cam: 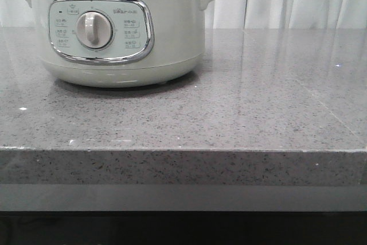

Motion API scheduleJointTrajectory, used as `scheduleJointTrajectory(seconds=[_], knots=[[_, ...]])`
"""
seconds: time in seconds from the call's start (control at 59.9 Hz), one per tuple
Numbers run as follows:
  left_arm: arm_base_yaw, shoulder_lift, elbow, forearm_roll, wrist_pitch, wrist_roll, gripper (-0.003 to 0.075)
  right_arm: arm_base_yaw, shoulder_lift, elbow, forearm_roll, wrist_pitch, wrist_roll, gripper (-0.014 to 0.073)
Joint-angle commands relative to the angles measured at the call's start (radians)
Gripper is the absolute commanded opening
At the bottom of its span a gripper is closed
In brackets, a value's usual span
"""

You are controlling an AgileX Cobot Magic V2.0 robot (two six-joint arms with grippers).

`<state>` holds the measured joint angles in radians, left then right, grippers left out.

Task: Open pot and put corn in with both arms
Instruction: 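Lower the glass lid back onto the pot with the left gripper, then release the lid knob and raise the left gripper away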

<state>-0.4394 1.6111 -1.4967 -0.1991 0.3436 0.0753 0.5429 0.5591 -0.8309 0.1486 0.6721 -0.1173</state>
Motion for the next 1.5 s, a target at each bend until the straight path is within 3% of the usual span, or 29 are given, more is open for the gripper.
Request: scheduleJointTrajectory(seconds=[0.0, 0.668, 1.486], knots=[[-0.007, -0.048, -0.049, -0.008, -0.162, 0.003, 0.0242, -0.004, 0.001, -0.024, -0.004, -0.068, -0.008, 0.0543], [-0.008, 0.0, -0.049, 0.003, -0.16, 0.003, 0.0242, -0.004, 0.001, -0.024, -0.004, -0.068, -0.008, 0.0543], [-0.03, 0.004, -0.049, 0.049, -0.046, 0.003, 0.0242, -0.004, 0.001, -0.024, -0.004, -0.068, -0.008, 0.0543]])
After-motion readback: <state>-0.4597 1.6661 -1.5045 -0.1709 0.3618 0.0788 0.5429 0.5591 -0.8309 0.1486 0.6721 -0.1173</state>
